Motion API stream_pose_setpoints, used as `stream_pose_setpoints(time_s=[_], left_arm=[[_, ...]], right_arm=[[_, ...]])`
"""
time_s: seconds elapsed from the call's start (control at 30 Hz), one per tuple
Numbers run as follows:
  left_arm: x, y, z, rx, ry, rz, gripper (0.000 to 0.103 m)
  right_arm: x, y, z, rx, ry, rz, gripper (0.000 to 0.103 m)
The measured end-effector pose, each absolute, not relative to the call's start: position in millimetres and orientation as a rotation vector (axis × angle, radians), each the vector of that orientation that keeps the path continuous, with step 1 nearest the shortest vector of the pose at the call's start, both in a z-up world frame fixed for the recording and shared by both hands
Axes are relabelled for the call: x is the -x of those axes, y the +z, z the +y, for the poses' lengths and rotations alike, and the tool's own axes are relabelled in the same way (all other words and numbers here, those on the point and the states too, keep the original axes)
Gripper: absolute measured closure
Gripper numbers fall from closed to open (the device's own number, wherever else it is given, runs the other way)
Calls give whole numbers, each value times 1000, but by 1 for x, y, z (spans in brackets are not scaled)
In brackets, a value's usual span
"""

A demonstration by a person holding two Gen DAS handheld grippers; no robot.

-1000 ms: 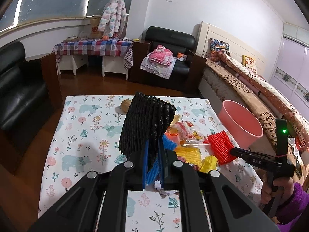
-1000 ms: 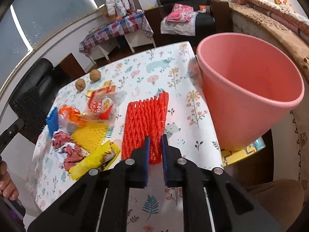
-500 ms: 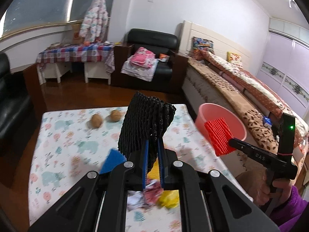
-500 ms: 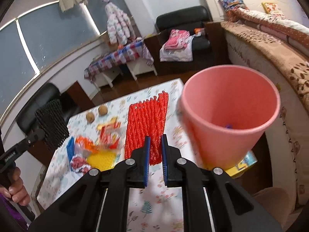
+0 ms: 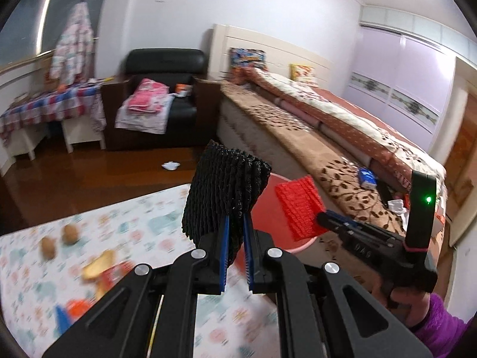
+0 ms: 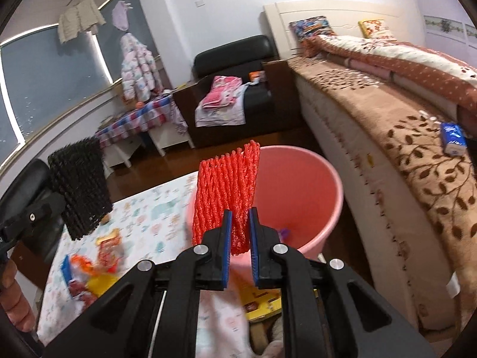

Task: Collect trash
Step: 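Carry the black and red meshes over the pink bucket with both tools, then open both tools to drop the meshes into the bucket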

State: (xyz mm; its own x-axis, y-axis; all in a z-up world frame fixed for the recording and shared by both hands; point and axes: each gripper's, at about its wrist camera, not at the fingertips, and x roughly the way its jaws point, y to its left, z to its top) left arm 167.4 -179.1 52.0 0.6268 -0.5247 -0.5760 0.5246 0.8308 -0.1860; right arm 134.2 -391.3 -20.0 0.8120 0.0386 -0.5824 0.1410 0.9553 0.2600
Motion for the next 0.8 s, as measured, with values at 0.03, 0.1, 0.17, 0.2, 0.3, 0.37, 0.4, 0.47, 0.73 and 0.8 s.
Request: stream_pose_setpoints(time_s=[0.03,0.1,0.17,0.2,0.3,0.37,0.4,0.47,0.73,0.8], left_arm=[[-174,49,-191,-4,-619,668,95],[-185,44,-211,-10,-645,685,95],[-198,36,-230,-15,-665,708,95],[-204,32,-237,-15,-673,722,95],[-218,15,-255,-20,-680,769,95],[-226,2,-261,-20,-684,801,94],[-229,-4,-264,-21,-684,818,94],[-235,-14,-270,-26,-677,838,94],[-250,-36,-280,-15,-635,862,86],[-252,-38,-279,-6,-623,864,76]], right_arm=[[-135,-21,-394,-296,-63,624,91],[-140,-25,-400,-286,-82,627,91],[-145,-28,-403,-280,-91,633,91],[-147,-30,-405,-279,-95,637,91],[-154,-37,-410,-280,-95,649,91],[-158,-42,-411,-282,-91,659,91],[-160,-44,-412,-283,-89,664,91],[-165,-49,-413,-284,-86,675,91],[-185,-63,-418,-295,-48,718,91],[-190,-65,-417,-287,-44,731,90]])
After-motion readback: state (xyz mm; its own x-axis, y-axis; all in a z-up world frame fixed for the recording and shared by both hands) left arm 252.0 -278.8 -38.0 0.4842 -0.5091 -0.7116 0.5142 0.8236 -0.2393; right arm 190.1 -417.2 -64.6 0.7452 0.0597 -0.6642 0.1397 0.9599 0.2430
